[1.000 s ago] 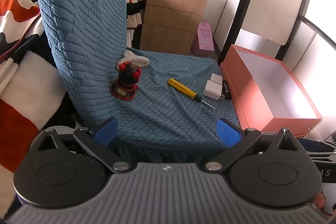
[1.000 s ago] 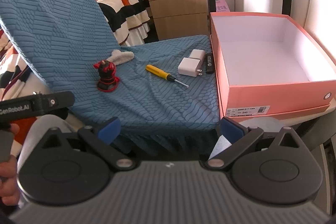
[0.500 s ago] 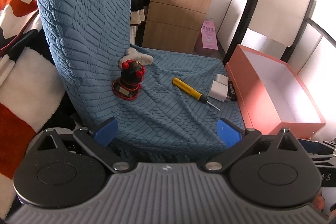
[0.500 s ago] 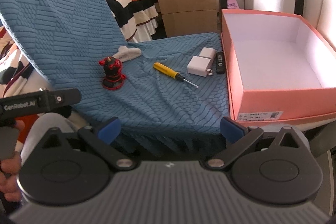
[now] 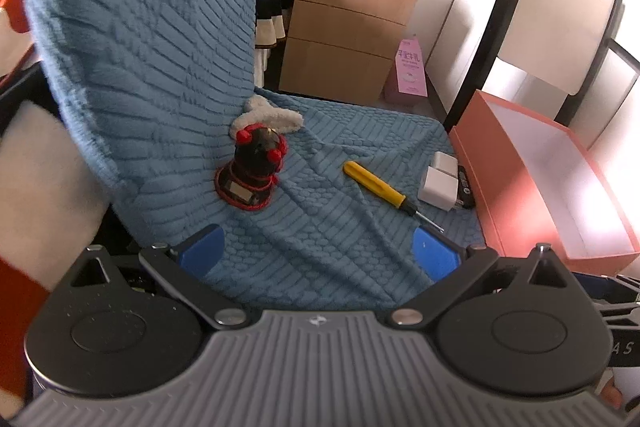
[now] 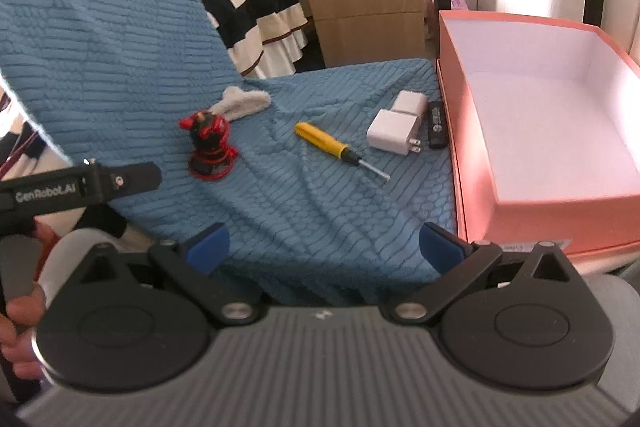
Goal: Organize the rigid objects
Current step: 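Move left tool toward red figurine while right tool approaches yellow screwdriver, then close left tool on red figurine while right tool closes on screwdriver handle, then lift figurine with left tool while right tool carries screwdriver toward pink box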
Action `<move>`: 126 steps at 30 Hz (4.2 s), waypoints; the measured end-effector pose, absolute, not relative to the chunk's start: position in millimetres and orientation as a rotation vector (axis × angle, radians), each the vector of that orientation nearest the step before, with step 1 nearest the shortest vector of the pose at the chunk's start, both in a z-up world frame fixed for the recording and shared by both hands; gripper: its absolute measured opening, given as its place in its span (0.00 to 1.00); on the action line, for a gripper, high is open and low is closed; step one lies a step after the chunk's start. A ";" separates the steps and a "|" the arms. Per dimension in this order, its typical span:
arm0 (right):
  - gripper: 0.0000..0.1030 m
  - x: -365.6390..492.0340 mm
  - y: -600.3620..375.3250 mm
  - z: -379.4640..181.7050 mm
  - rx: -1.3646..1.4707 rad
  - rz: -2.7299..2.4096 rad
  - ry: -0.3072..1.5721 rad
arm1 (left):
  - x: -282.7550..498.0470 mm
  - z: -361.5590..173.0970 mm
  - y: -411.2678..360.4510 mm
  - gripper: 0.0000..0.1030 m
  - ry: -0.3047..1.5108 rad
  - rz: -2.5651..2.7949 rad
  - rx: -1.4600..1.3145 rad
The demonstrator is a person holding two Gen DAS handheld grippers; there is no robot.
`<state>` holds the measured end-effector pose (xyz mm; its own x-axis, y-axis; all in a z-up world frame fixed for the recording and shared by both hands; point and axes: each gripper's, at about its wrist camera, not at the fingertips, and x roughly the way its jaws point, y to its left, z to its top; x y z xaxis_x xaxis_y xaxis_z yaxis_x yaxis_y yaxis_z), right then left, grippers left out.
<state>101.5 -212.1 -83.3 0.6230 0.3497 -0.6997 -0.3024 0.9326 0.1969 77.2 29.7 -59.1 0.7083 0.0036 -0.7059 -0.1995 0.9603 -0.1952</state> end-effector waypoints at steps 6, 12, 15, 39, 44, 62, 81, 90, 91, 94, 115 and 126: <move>0.99 128.6 -203.4 -95.0 0.075 0.397 0.838 | 106.0 -72.7 39.8 0.99 0.796 0.120 -0.256; 0.92 154.2 -188.5 -107.0 0.055 0.421 0.853 | 135.0 -90.0 54.9 0.99 0.811 0.101 -0.330; 0.89 165.0 -180.9 -114.0 0.023 0.424 0.856 | 150.4 -99.3 56.8 0.99 0.819 0.103 -0.316; 0.43 255.3 -140.9 -193.9 -0.222 0.415 0.805 | 238.4 -150.6 63.3 0.95 0.779 0.183 -0.132; 0.43 259.8 -139.9 -200.4 -0.240 0.467 0.768 | 242.0 -161.4 63.7 0.90 0.796 0.210 -0.082; 0.33 262.1 -123.7 -202.9 -0.303 0.542 0.710 | 243.2 -181.2 87.0 0.64 0.789 0.252 -0.148; 0.20 240.4 -131.0 -173.4 -0.158 0.466 0.815 | 221.1 -172.0 69.6 0.63 0.803 0.142 -0.350; 0.21 224.6 -141.4 -167.0 -0.119 0.445 0.817 | 210.9 -169.4 51.5 0.63 0.807 0.102 -0.366; 0.21 225.8 -140.7 -168.1 -0.113 0.442 0.820 | 210.4 -169.6 50.0 0.63 0.806 0.103 -0.365; 0.22 231.7 -136.7 -175.1 -0.105 0.432 0.823 | 208.2 -170.2 48.2 0.63 0.810 0.105 -0.376; 0.32 237.5 -128.1 -200.0 -0.105 0.405 0.816 | 194.2 -171.8 63.6 0.63 0.808 0.150 -0.421; 0.21 232.2 -141.2 -176.0 -0.050 0.338 0.802 | 193.8 -163.2 56.4 0.63 0.793 0.115 -0.421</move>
